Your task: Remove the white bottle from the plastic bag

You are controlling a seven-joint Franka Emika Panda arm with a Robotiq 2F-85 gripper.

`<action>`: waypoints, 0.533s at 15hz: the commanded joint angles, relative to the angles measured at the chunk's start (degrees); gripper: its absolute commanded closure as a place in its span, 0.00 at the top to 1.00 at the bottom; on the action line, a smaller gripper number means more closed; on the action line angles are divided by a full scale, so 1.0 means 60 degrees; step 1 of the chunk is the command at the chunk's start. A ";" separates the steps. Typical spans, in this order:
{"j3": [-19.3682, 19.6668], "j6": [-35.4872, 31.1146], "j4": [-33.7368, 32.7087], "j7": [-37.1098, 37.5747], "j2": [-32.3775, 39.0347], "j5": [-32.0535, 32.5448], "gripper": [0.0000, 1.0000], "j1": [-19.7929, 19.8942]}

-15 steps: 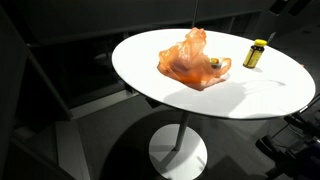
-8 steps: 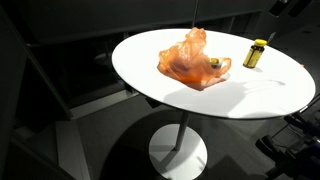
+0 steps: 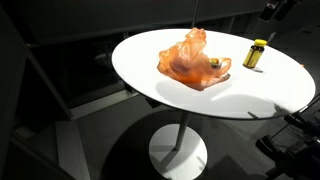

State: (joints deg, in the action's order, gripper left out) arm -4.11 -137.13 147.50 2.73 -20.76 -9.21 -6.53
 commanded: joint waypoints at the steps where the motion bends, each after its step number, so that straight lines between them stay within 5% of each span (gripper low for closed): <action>1: 0.0390 0.0168 -0.0948 -0.1706 0.1023 -0.0240 1.00 -0.0311; 8: 0.0480 0.0174 -0.2111 -0.5143 0.2764 -0.0721 1.00 -0.0474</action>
State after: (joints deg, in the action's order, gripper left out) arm -2.03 -137.18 139.01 -19.27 -8.97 -11.06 -8.82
